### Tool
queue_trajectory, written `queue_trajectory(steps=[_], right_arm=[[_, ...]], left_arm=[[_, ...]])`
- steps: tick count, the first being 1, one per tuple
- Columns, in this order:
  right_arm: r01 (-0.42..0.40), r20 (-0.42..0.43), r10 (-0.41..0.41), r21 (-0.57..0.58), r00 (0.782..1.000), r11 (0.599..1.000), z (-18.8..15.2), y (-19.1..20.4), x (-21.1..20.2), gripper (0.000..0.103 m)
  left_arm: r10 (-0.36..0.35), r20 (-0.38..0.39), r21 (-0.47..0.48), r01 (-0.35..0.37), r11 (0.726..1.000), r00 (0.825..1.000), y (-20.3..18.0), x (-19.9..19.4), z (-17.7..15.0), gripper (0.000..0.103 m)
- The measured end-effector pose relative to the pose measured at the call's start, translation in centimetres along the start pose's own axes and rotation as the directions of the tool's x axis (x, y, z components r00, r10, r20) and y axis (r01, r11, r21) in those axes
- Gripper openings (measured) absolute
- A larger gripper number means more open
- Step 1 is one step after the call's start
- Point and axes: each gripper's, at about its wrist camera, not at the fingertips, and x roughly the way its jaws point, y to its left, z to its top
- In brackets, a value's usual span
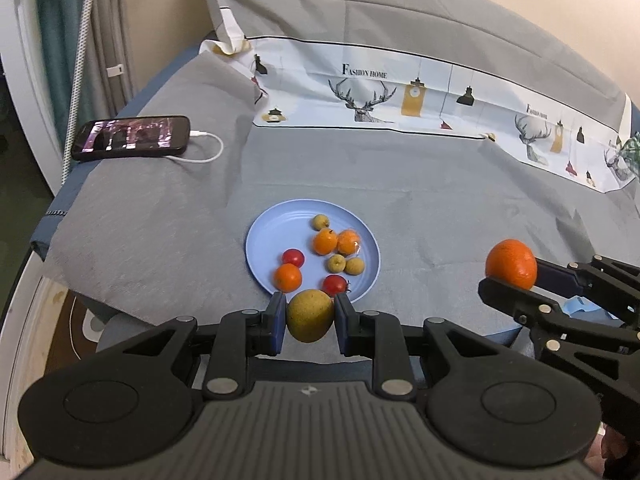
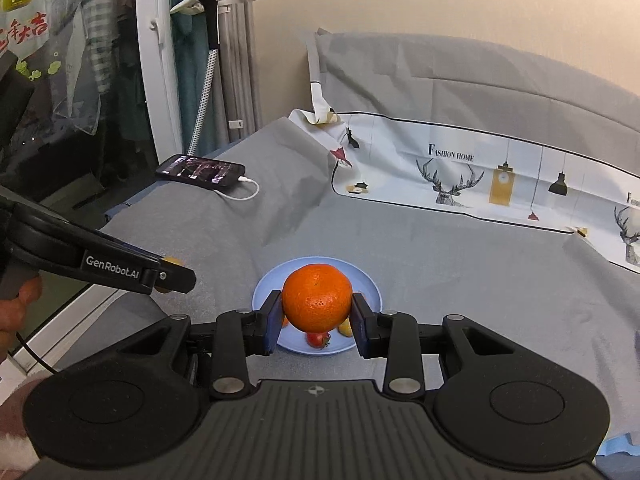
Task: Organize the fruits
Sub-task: 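Carry the yellow fruit and mandarin over the blue plate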
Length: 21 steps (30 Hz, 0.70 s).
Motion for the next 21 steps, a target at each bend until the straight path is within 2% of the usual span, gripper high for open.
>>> queue_trajectory(steps=[21], right_arm=[[0.015, -0.069, -0.012, 0.036, 0.998, 0.999, -0.2, -0.3, 2.0, 0.037]], left_arm=[[0.011, -0.029, 0.002, -0.011, 1.000, 1.000, 0.6, 1.7, 0.6, 0.028]])
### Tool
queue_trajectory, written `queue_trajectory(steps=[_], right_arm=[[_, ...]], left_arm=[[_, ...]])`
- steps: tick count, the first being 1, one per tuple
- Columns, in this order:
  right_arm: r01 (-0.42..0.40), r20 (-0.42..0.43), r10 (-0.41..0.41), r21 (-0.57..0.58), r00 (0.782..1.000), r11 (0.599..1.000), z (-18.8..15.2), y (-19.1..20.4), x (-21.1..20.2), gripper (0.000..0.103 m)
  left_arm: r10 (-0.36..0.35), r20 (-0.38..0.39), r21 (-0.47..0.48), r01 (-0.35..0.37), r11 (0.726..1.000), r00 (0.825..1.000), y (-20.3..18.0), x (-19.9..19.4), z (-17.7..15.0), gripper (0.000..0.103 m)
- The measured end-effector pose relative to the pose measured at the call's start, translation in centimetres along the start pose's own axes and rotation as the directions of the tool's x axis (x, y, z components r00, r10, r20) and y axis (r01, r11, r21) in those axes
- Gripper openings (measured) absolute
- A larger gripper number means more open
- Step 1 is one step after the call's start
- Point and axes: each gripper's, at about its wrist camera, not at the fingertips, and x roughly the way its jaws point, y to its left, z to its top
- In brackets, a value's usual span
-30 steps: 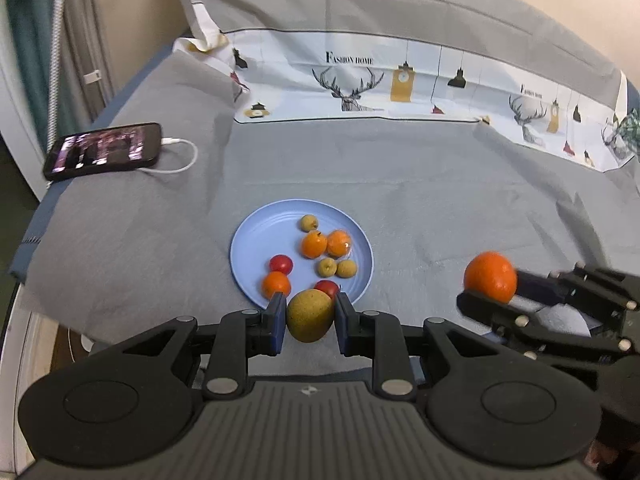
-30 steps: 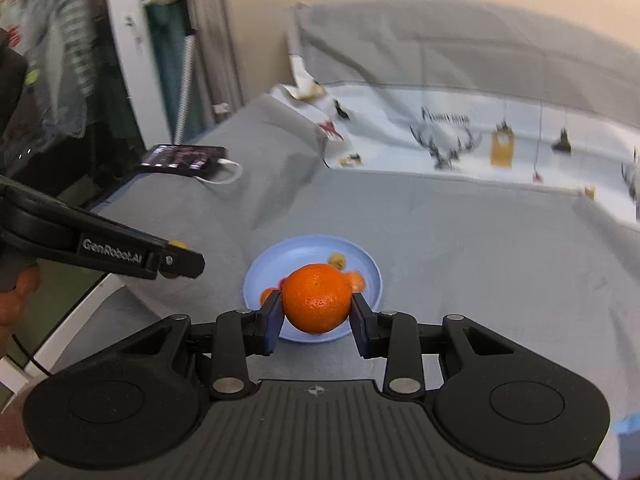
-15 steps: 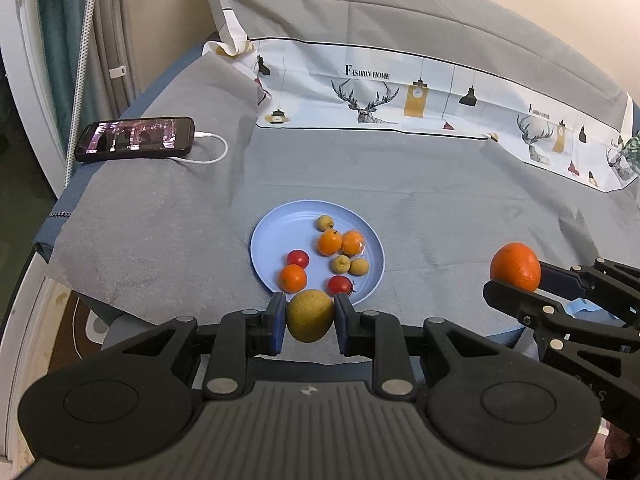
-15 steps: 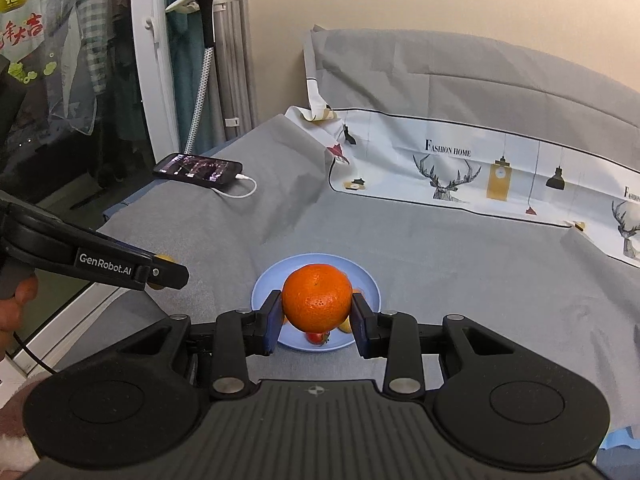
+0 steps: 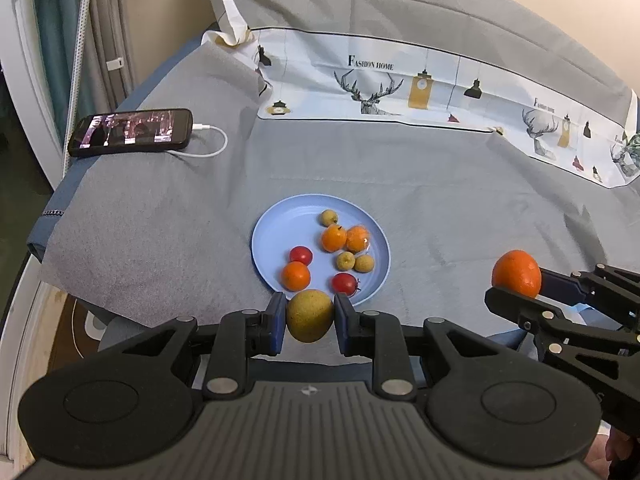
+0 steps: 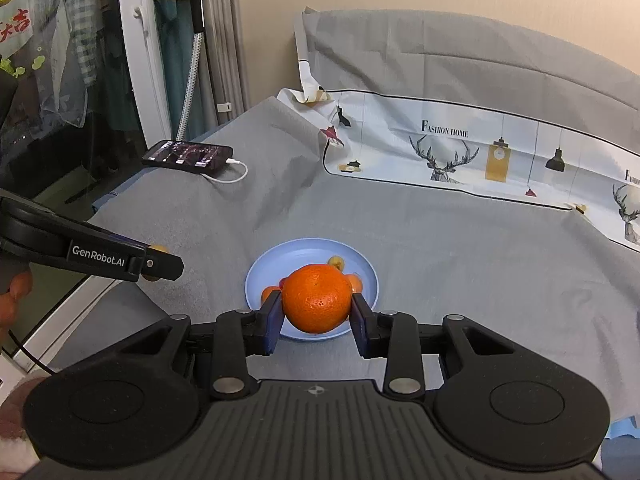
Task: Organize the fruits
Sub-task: 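Carry the yellow fruit and mandarin over the blue plate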
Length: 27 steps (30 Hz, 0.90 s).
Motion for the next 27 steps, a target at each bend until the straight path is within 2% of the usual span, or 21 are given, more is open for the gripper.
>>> queue_trajectory(steps=[16, 27], right_arm=[[0.004, -0.045, -0.003, 0.036, 0.999, 0.999, 1.0, -1.5, 4.4, 0.037], [-0.023, -0.124, 0.028, 0.042, 0.992, 0.999, 1.9, -2.0, 11.4, 0.037]], left_arm=[[0.028, -0.017, -0.018, -0.029, 0.999, 0.999, 1.2, 4.2, 3.7, 0.028], [0.033, -0.103, -0.006, -0.034, 0.999, 0.994, 1.5, 11.7, 6.6, 0.028]])
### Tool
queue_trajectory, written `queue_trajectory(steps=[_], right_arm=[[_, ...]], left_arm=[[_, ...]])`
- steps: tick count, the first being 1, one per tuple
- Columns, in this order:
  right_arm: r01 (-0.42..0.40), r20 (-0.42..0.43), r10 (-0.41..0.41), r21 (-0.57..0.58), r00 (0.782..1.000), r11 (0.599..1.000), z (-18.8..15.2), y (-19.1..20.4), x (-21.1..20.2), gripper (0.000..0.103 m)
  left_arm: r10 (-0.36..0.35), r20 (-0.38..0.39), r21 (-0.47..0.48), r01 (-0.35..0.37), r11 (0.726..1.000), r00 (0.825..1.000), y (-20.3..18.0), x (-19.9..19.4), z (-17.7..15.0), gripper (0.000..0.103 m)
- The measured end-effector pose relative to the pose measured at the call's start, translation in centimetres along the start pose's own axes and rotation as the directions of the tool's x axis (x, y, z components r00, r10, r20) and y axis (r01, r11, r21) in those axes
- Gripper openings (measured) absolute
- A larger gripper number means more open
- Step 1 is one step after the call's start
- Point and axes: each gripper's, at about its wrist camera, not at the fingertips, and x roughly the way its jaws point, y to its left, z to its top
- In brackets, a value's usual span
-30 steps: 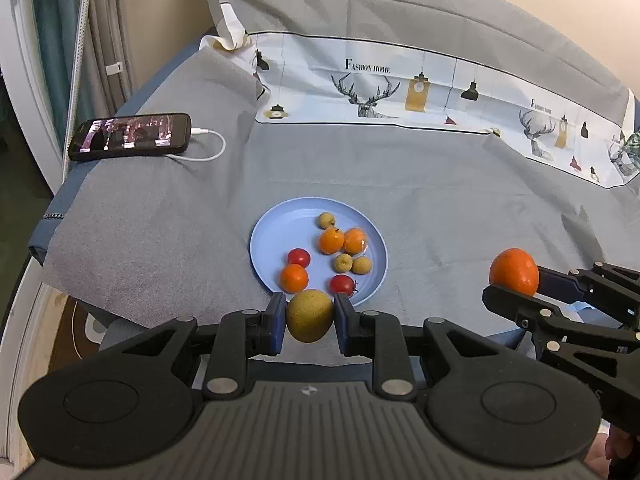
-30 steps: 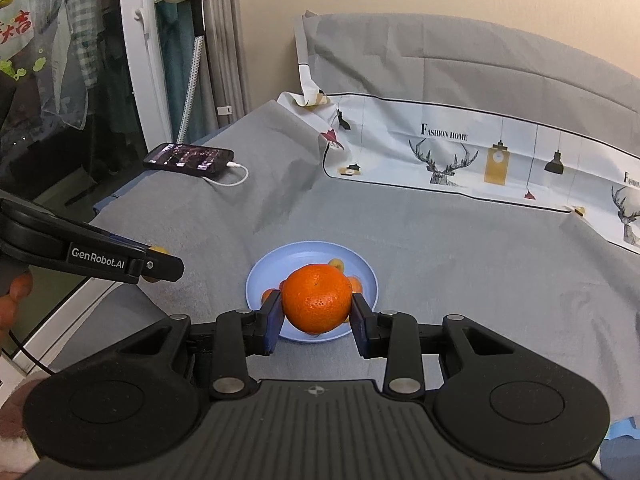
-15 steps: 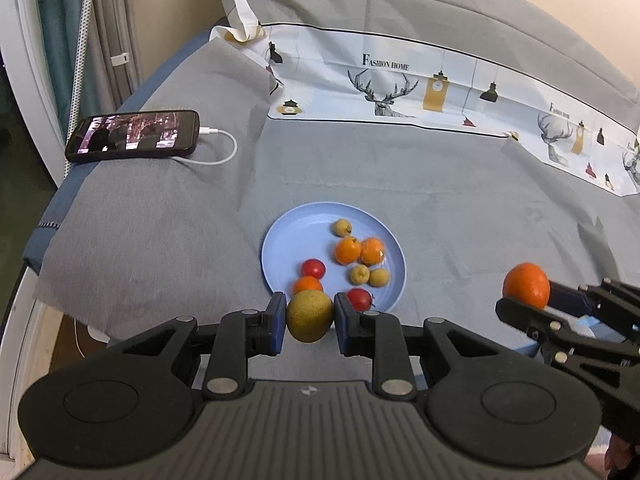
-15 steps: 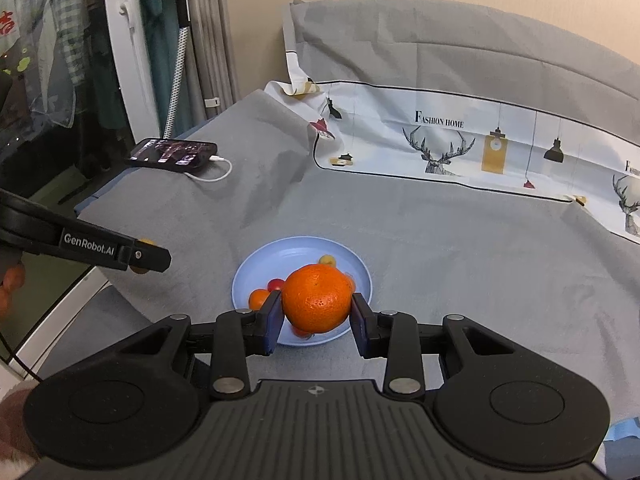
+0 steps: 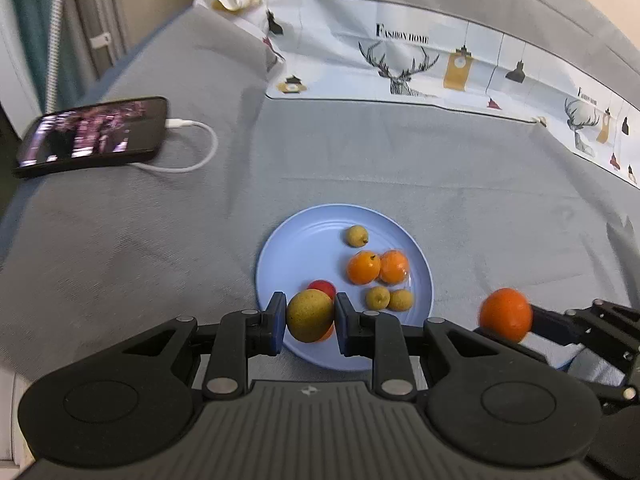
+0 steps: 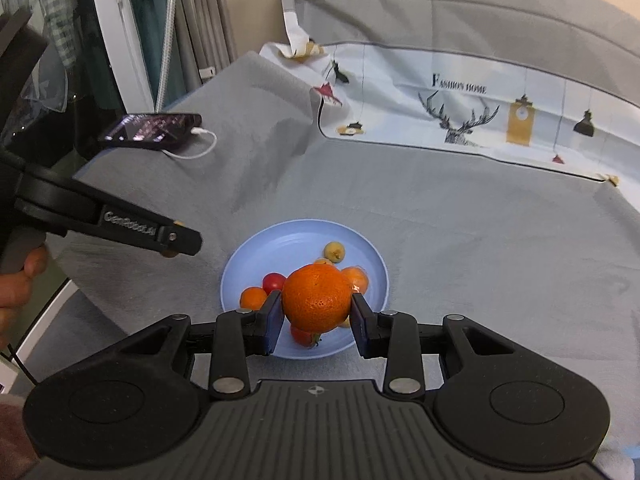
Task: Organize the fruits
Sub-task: 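Carry the yellow fruit and mandarin over the blue plate, then open both tools to drop the yellow fruit and mandarin onto the plate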
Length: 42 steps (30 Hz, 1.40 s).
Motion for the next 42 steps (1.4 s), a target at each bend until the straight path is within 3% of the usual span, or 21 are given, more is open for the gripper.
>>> queue_trajectory(steps=[11, 21, 22, 23, 24, 25, 26, 27, 30, 35, 42], right_arm=[[-0.010, -0.081, 0.008, -0.031, 0.997, 0.999, 1.1, -0.8, 7.0, 0.037], [-0.020, -0.129, 0.011, -0.069, 0.992, 0.997, 1.7, -1.0, 11.3, 0.039], [-0.024, -0.133, 0.014, -0.075, 0.991, 0.997, 1.8, -0.9, 11.5, 0.039], [-0.021, -0.130, 0.010, -0.079, 0.991, 0.997, 2.0, -0.9, 11.5, 0.045], [-0.010, -0.124, 0.000, -0.082, 0.992, 0.997, 2.1, -0.9, 11.3, 0.062], [0.004, -0.109, -0.013, -0.087, 0.994, 0.996, 2.2, -0.9, 10.9, 0.071], [0.016, -0.094, -0.025, -0.091, 0.995, 0.996, 2.3, -0.9, 10.4, 0.084], [0.033, -0.081, -0.040, -0.095, 0.996, 0.995, 2.2, -0.9, 9.6, 0.089], [0.052, -0.086, -0.059, -0.083, 0.995, 0.995, 1.8, -1.2, 7.3, 0.093], [0.048, -0.102, -0.049, -0.014, 0.994, 0.999, 0.1, -1.1, 3.3, 0.097], [0.086, -0.026, -0.087, -0.032, 0.996, 0.996, -0.8, 0.0, -1.1, 0.100]], left_arm=[[0.050, -0.040, 0.052, -0.048, 0.998, 0.998, -0.3, 7.7, 3.1, 0.028], [0.089, -0.056, 0.093, -0.084, 0.992, 0.994, 0.1, 11.8, 4.7, 0.029], [0.089, -0.050, 0.099, -0.083, 0.992, 0.995, 0.1, 11.9, 4.7, 0.040], [0.087, -0.039, 0.107, -0.082, 0.991, 0.995, 0.1, 11.7, 4.8, 0.067], [0.086, -0.021, 0.113, -0.083, 0.990, 0.996, 0.0, 11.3, 4.8, 0.082], [0.087, 0.009, 0.119, -0.088, 0.989, 0.996, 0.0, 10.6, 4.7, 0.099], [0.085, 0.045, 0.124, -0.090, 0.988, 0.995, 0.0, 9.6, 4.5, 0.102], [0.078, 0.068, 0.130, -0.086, 0.988, 0.995, 0.0, 8.7, 4.2, 0.102], [0.064, 0.063, 0.143, -0.072, 0.987, 0.996, 0.0, 5.7, 2.7, 0.103], [0.114, 0.072, 0.128, -0.123, 0.984, 0.991, -0.1, 1.7, -0.6, 0.103], [0.150, 0.038, 0.051, -0.152, 0.987, 0.988, -0.2, -1.9, -3.4, 0.103]])
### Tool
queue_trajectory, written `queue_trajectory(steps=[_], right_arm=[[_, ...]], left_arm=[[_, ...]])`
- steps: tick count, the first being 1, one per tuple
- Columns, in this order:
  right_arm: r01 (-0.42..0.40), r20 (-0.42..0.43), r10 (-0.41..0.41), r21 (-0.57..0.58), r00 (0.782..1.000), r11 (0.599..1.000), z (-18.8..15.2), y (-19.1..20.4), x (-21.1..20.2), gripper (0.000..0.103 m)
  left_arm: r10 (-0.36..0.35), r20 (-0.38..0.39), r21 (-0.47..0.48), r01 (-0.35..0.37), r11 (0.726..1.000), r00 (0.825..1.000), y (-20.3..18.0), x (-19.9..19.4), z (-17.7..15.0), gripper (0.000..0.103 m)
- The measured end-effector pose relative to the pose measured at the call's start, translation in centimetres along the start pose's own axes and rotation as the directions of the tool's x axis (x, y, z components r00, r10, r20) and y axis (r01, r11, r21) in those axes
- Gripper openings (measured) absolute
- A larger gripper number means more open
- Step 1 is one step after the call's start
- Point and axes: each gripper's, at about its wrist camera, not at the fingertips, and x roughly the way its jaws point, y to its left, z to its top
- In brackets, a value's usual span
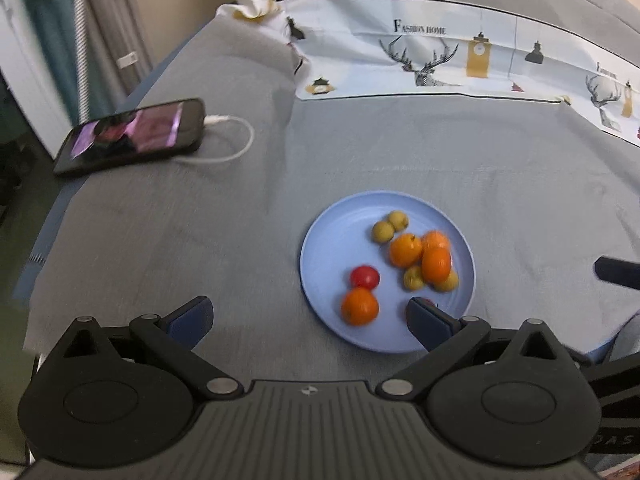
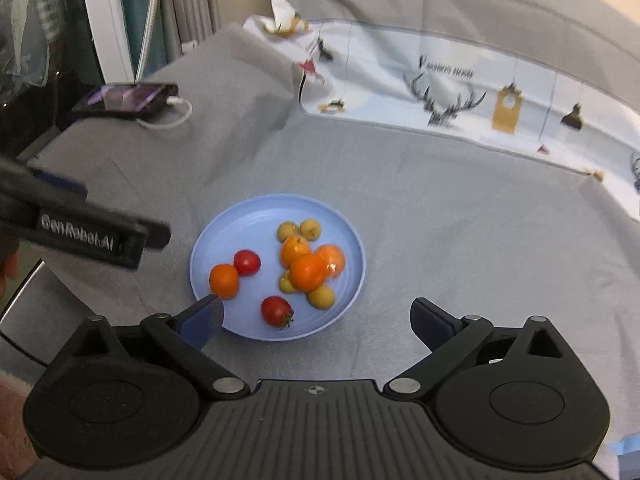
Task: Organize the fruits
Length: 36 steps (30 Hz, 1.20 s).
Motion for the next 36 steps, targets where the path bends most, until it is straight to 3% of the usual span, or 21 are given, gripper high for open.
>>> queue_trajectory(steps=[14, 29, 36], right_arm=[[0.057, 0.099, -0.052, -0.056, 0.994, 0.997, -2.6, 1.7, -6.1, 0.102], [0.070, 0.120, -0.062, -0.060, 0.991, 0.996, -3.4, 2.1, -7.6, 0.102], [0.071, 0.115, -0.065, -0.052, 0.991, 0.996, -3.4, 2.0, -7.4, 0.102]], left_arm=[[0.029, 0.042, 0.015, -0.029, 0.999, 0.999, -1.6, -5.2, -3.3, 0.103], [0.041, 0.034, 0.009, -0.041, 0.999, 0.999, -1.9, -6.4, -4.2, 0.103], [0.082, 0.002, 0.038, -0.082, 0.996, 0.997, -2.3, -5.7, -4.1, 0.103]])
